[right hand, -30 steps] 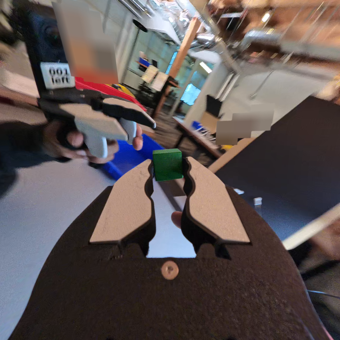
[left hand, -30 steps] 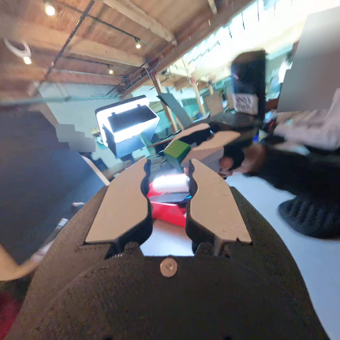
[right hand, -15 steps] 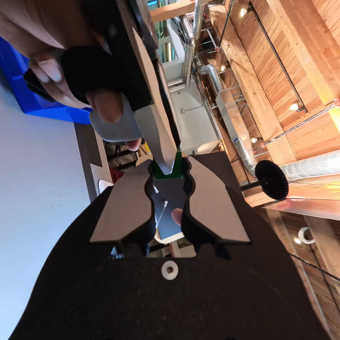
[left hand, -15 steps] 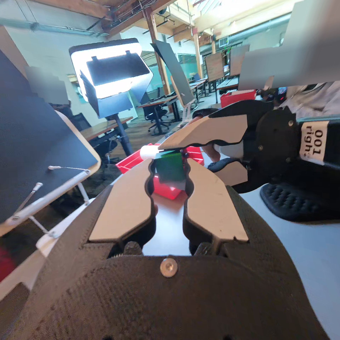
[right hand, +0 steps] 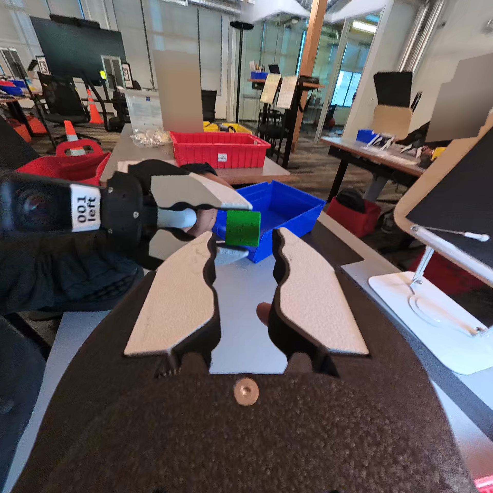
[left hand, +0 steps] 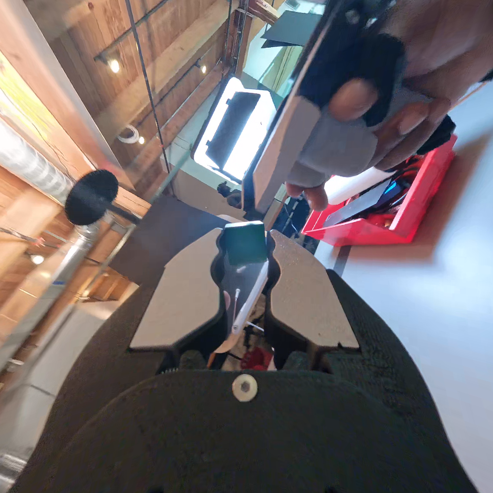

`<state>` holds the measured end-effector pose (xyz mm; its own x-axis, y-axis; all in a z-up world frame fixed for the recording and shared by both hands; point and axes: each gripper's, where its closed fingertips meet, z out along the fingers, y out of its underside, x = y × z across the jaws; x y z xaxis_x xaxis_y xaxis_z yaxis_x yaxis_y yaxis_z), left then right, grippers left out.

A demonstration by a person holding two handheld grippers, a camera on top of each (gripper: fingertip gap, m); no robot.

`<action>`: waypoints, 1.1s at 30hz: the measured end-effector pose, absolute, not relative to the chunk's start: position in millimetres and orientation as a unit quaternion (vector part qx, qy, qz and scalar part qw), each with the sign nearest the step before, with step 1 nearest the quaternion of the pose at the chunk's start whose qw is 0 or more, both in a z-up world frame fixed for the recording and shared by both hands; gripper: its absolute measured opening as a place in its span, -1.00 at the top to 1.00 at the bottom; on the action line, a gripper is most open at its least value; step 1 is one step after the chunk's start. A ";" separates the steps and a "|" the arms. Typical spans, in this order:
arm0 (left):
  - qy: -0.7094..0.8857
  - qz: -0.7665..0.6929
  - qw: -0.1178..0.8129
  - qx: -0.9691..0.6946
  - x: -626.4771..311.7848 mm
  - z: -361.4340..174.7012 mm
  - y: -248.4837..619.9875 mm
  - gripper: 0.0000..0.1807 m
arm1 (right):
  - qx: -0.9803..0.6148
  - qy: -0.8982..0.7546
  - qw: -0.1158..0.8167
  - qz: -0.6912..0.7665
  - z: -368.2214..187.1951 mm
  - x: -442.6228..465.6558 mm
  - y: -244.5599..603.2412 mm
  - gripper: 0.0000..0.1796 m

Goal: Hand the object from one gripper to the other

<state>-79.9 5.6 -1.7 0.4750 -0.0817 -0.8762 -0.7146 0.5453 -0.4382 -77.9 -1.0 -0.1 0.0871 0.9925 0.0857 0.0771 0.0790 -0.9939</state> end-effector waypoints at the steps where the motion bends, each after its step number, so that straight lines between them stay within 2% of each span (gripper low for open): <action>1: 0.477 0.227 0.739 -0.418 -75.3 -5.4 5.1 0.69 | -0.527 -0.516 0.518 0.433 -4.9 -81.6 -0.4 0.54; 4: 0.490 0.244 0.729 -0.412 -67.9 -12.6 5.7 0.69 | -0.543 -0.531 0.512 0.402 -19.7 -88.5 2.9 0.69; 8: 0.470 0.164 0.747 -0.440 -69.6 -7.3 4.2 0.67 | -0.498 -0.539 0.561 0.384 -8.6 -88.0 -0.1 0.69; 11: 0.430 -0.009 0.753 -0.499 -72.7 0.1 1.2 0.60 | -0.421 -0.543 0.635 0.353 10.3 -78.8 -4.9 0.69; 14: 0.366 -0.263 0.721 -0.526 -74.2 13.7 -10.0 0.56 | -0.348 -0.529 0.665 0.397 29.8 -68.5 -22.1 0.69; 18: 0.294 -0.540 0.620 -0.486 -70.2 29.9 -29.7 0.60 | -0.286 -0.495 0.616 0.543 47.2 -57.0 -48.6 0.69; 21: 0.269 -0.656 0.533 -0.461 -60.3 30.4 -40.2 0.64 | -0.262 -0.481 0.584 0.599 50.3 -52.3 -56.5 0.69; 26: 0.250 -0.729 0.467 -0.434 -53.0 35.2 -51.0 0.64 | -0.267 -0.518 0.602 0.546 38.1 -59.4 -56.3 0.69; 33: 0.250 -0.656 0.510 -0.497 -55.9 27.1 -35.5 0.67 | -0.290 -0.597 0.672 0.328 12.4 -68.0 -32.6 0.69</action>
